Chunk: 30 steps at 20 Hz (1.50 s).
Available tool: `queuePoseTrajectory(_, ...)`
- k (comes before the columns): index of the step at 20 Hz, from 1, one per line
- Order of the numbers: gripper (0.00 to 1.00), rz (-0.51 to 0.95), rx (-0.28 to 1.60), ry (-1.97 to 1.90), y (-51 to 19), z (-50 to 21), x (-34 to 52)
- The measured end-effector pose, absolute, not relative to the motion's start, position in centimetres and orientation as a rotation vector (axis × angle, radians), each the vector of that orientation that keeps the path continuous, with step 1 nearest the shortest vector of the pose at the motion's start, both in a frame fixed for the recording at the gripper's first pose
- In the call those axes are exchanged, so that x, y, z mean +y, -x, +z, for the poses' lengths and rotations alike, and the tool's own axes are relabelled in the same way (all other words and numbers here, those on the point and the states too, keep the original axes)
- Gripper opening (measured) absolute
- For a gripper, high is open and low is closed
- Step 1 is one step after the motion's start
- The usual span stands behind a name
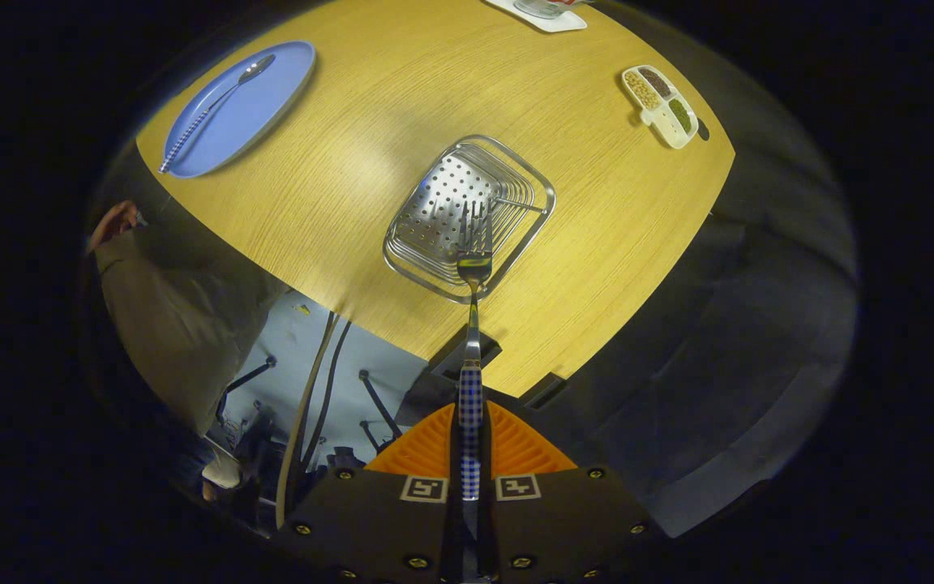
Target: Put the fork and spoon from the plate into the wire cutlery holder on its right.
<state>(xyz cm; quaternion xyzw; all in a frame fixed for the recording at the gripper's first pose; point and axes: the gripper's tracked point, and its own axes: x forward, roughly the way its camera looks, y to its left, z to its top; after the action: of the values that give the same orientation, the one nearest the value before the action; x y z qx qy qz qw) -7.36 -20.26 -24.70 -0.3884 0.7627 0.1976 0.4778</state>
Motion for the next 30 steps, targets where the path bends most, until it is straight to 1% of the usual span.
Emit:
queuePoseTrajectory(12, 0.08, 0.501, 2.004, 0.957, 5.6, -28.6, -19.6)
queuePoseTrajectory(13, 0.10, 0.503, 2.009, 0.955, 5.2, -28.8, -19.4)
queuePoseTrajectory(18, 0.12, 0.506, 2.012, 0.926, 4.7, -29.5, -18.4)
queuePoseTrajectory(20, 0.16, 0.500, 1.999, 0.945, 3.9, -29.1, -18.3)
queuePoseTrajectory(21, 0.26, 0.496, 2.005, 0.937, 3.9, -29.0, -18.4)
queuePoseTrajectory(22, 0.34, 0.488, 2.006, 0.927, 3.9, -28.9, -18.6)
queuePoseTrajectory(24, 0.71, 0.481, 1.994, 0.911, 3.6, -28.5, -18.7)
queuePoseTrajectory(26, 0.78, 0.478, 1.964, 0.876, 3.3, -27.9, -18.4)
queuePoseTrajectory(27, 0.77, 0.481, 1.941, 0.860, 3.1, -27.4, -18.0)
queuePoseTrajectory(29, 0.93, 0.477, 1.879, 0.832, 2.4, -26.3, -17.4)
queuePoseTrajectory(30, 0.99, 0.472, 1.848, 0.821, 2.3, -25.6, -17.2)
